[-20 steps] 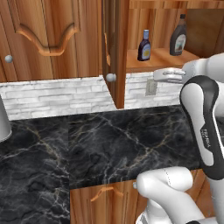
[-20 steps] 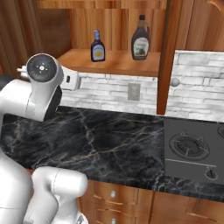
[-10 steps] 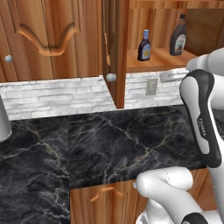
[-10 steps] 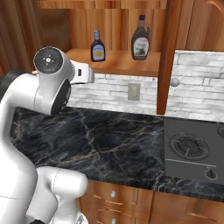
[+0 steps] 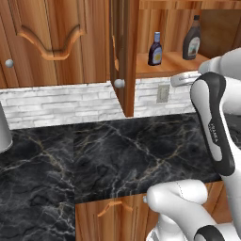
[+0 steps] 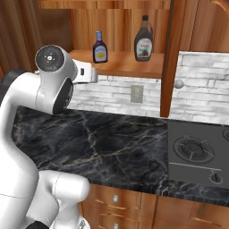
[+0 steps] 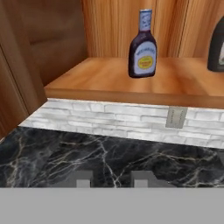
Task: Move the condiment bottle and syrup bottle from the cabinet to the dining counter.
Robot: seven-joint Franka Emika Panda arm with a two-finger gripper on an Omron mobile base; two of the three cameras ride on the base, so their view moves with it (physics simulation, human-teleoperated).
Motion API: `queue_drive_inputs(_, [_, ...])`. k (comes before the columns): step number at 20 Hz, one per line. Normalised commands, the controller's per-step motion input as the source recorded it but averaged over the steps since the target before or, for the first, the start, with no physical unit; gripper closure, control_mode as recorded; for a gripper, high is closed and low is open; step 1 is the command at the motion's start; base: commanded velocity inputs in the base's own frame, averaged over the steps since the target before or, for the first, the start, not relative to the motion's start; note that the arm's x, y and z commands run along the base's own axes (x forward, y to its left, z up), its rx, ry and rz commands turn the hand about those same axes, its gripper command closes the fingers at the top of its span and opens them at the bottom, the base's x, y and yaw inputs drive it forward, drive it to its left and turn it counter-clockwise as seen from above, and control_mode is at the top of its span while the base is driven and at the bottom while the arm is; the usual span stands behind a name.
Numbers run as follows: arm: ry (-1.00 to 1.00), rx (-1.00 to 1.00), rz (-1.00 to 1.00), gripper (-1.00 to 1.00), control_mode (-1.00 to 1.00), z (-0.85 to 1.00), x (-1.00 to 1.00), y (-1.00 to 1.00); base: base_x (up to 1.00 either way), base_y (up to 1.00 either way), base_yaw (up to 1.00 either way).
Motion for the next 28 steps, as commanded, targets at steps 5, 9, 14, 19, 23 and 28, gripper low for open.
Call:
queue_drive_inputs(5, [0.0,0.0,0.0,-1.0,-1.0,0.0,0.0,0.0,0.0,0.0,0.0])
queue_drive_inputs(9, [-0.02,-0.04,-0.03,-1.0,-1.0,0.0,0.16,0.0,0.0,0.0,0.0])
queue_drive_inputs(14, [-0.09,-0.04,-0.07,-1.0,-1.0,0.0,0.37,0.0,0.0,0.0,0.0])
queue_drive_inputs(19, [-0.11,-0.04,-0.07,-1.0,-1.0,0.0,0.38,0.0,0.0,0.0,0.0])
queue_drive_inputs(23, [-0.11,-0.04,-0.05,-1.0,-1.0,0.07,0.28,0.0,0.0,0.0,0.0])
queue_drive_inputs(28, [-0.01,-0.02,-0.04,-1.0,-1.0,0.25,0.31,0.0,0.0,0.0,0.0])
